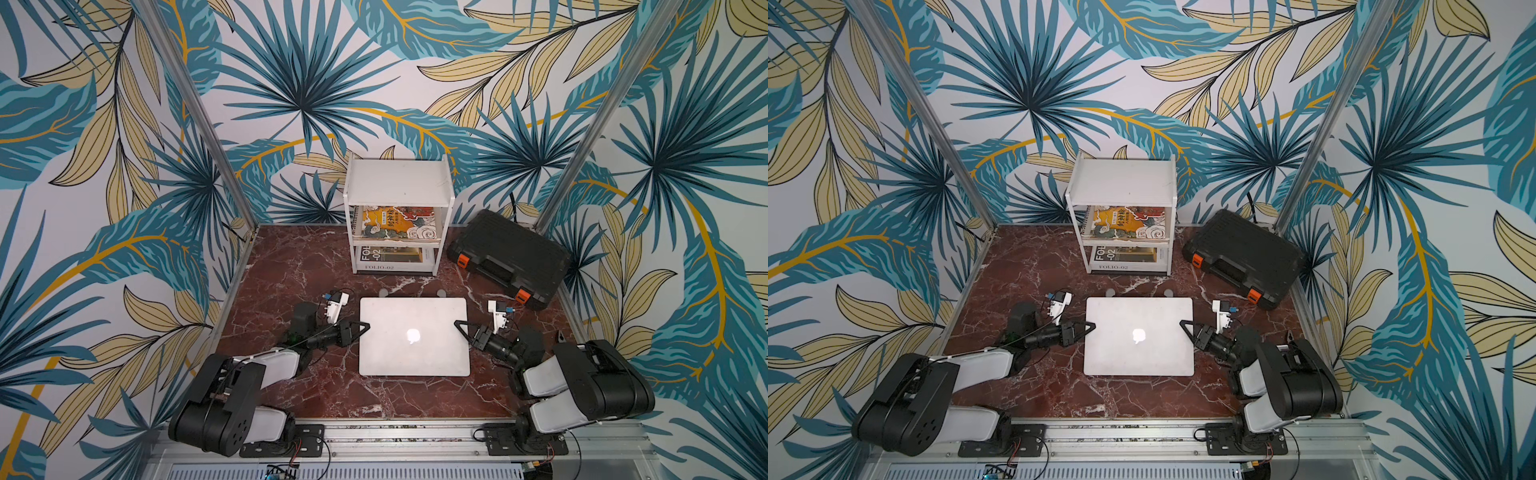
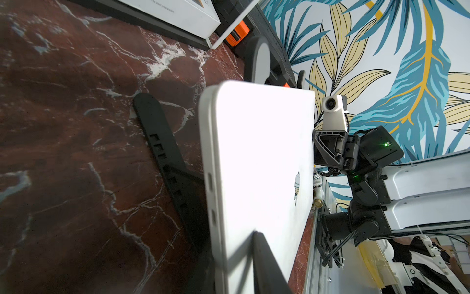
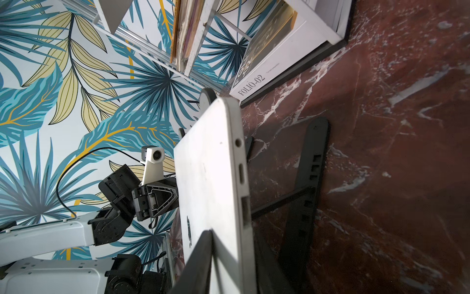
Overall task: Close the laptop lid and set it aside
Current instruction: Pick up the laptop from the computer stand.
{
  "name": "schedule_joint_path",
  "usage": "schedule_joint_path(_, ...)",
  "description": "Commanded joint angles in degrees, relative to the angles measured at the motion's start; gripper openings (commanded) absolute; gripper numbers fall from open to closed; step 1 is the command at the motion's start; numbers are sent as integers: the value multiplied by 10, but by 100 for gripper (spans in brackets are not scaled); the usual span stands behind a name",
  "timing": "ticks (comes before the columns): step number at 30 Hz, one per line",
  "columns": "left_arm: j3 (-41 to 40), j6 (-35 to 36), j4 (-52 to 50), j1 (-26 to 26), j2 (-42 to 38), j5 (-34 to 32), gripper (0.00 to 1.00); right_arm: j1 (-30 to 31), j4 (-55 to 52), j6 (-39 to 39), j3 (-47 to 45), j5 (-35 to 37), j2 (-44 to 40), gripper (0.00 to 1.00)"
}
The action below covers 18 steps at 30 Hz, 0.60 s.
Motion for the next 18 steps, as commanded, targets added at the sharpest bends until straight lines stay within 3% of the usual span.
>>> schedule_joint_path(1, 19, 42, -24, -6, -25, -35, 19, 7, -20, 24, 3, -18, -49, 16)
schedule_joint_path(6, 28, 53, -74, -6, -59, -45, 20, 8, -153, -4, 14, -14, -154, 15)
schedule_joint_path(10, 38, 52, -106, -6, -81, -50, 20, 8, -343, -46, 31, 3, -287, 13)
schedule_joint_path(15, 68, 38, -168, -9, -121, -51, 21, 8, -505, -53, 67, 19, -416, 4)
schedule_joint_path(18, 106, 42, -235, -15, -151, -56, 21, 7, -568, -53, 99, 21, -449, 0)
